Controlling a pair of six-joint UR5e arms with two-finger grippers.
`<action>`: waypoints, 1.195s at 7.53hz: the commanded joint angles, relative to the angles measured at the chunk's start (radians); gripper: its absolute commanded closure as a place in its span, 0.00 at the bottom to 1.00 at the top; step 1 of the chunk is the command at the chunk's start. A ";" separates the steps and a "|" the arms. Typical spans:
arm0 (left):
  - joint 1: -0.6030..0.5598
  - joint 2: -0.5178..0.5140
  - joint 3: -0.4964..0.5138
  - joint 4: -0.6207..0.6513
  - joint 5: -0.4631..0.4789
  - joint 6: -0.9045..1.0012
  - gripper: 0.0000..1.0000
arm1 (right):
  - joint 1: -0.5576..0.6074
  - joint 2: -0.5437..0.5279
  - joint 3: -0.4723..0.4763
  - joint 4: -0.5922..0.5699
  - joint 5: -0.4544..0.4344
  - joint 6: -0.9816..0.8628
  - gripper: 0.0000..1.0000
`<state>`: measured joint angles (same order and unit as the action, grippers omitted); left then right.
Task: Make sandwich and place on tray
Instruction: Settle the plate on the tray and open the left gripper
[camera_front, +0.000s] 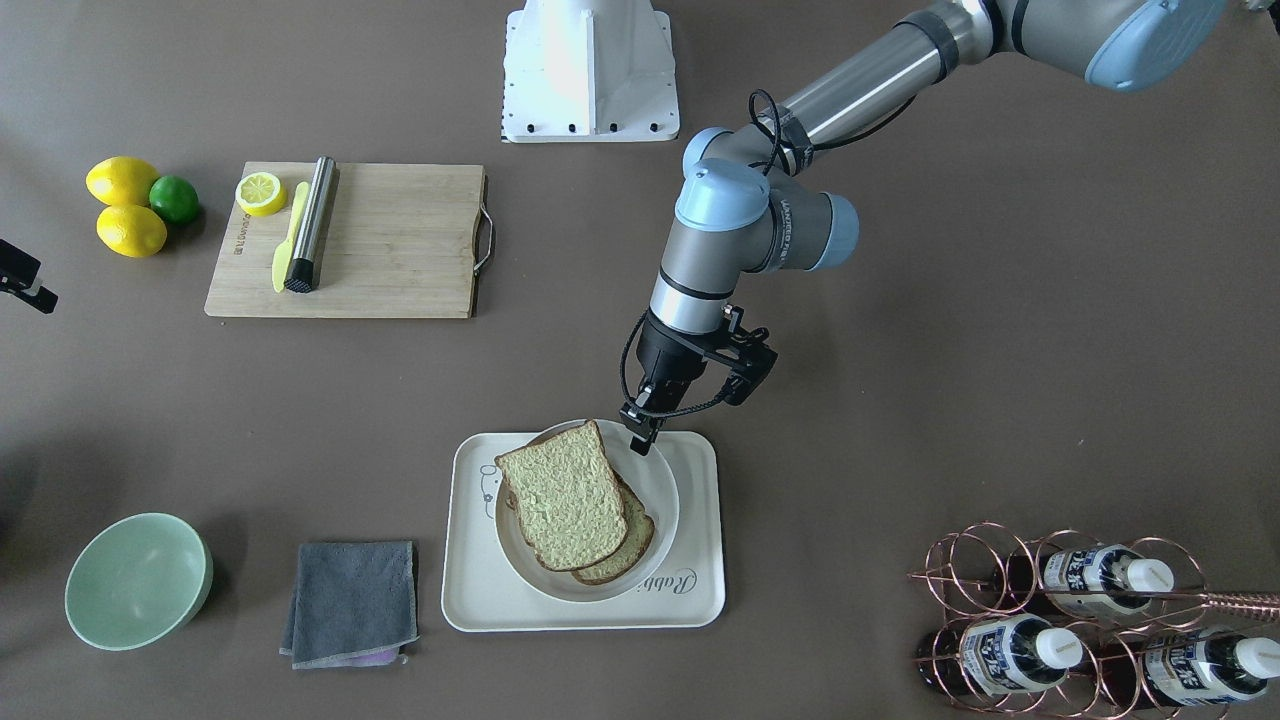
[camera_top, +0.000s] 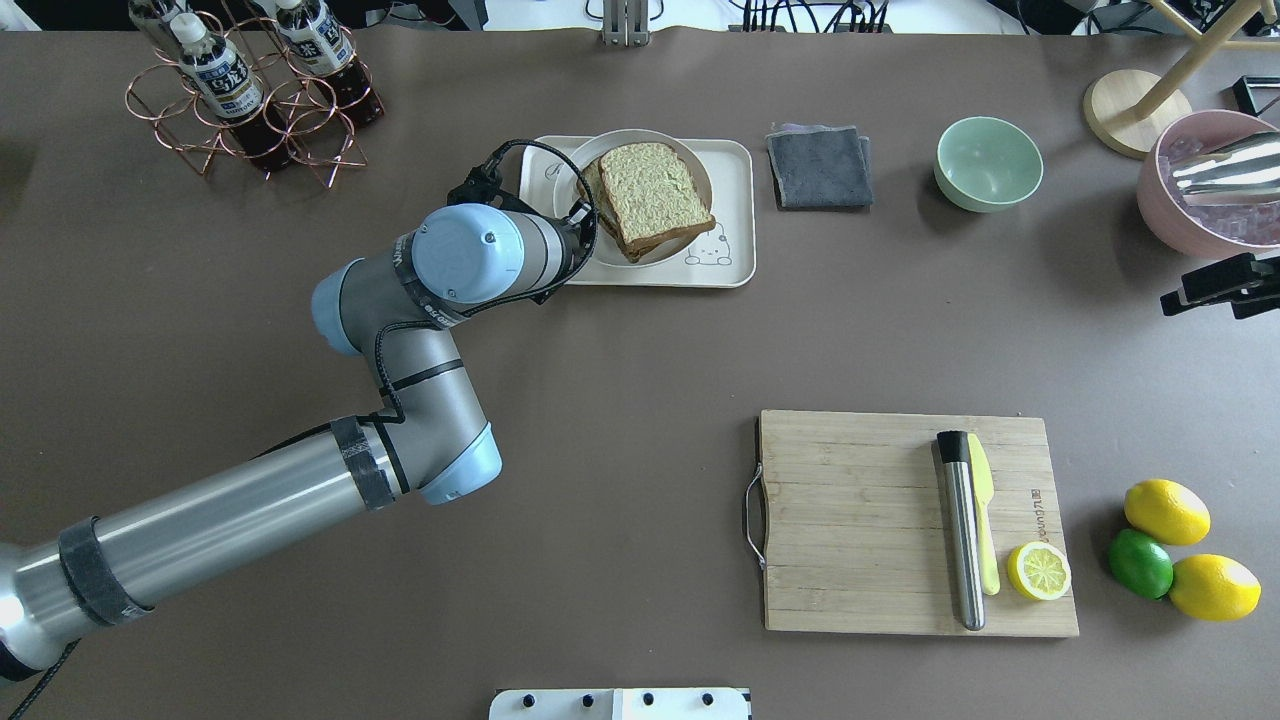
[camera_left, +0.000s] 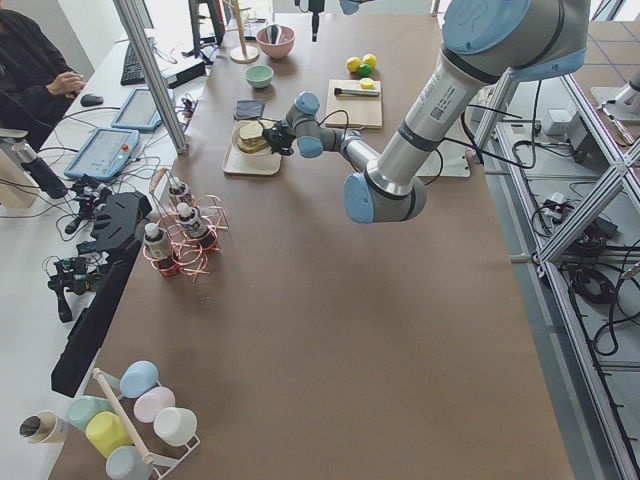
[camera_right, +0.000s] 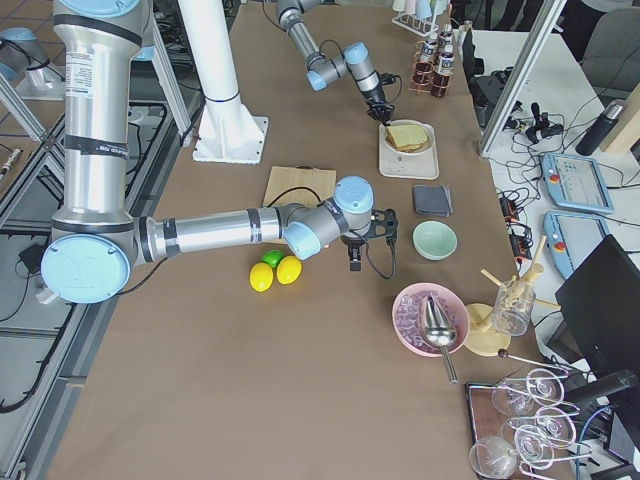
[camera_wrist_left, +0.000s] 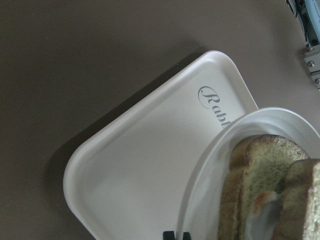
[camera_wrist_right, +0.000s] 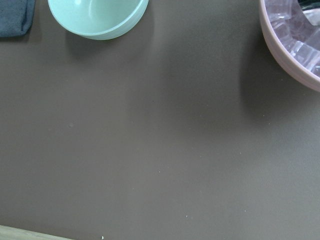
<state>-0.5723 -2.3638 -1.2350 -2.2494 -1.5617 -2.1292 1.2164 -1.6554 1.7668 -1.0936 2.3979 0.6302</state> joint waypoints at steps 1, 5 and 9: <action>0.002 -0.005 0.017 -0.004 0.000 0.000 1.00 | 0.000 -0.001 0.000 0.001 0.000 0.000 0.01; 0.000 -0.011 0.017 -0.002 0.009 0.000 0.73 | 0.000 0.002 0.000 0.001 0.000 0.002 0.01; -0.009 -0.017 0.012 0.002 0.014 0.076 0.02 | 0.000 0.009 -0.003 -0.005 0.001 0.000 0.01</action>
<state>-0.5762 -2.3797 -1.2183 -2.2510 -1.5471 -2.1237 1.2164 -1.6512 1.7659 -1.0949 2.3990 0.6313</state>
